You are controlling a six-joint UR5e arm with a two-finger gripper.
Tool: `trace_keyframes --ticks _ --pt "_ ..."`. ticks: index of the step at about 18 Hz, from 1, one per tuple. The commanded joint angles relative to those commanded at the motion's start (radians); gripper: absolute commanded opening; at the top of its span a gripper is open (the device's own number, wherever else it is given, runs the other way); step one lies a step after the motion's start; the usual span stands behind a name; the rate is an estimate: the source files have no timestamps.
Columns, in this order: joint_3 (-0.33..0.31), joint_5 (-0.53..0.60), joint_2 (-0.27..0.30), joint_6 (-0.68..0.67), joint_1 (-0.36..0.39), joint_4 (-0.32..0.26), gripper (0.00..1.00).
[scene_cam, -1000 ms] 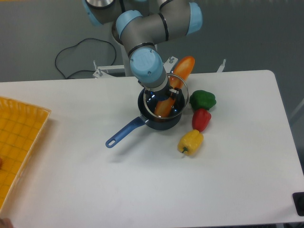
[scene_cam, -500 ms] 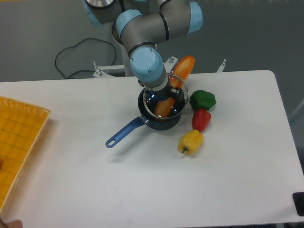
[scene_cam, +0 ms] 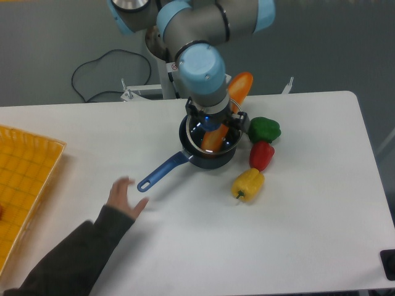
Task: Close the pot lid
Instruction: 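Release the lid knob and raise the gripper away from the saucepan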
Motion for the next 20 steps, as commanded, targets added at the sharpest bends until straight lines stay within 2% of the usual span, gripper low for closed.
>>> trace_keyframes --ticks 6,12,16,20 --pt "0.068 -0.048 -0.032 0.017 0.02 0.009 1.0" --pt "0.118 -0.073 -0.041 0.155 0.038 -0.003 1.0" --pt "0.12 -0.092 -0.034 0.256 0.066 -0.029 1.0" --pt "0.128 -0.095 -0.031 0.27 0.092 -0.037 1.0"
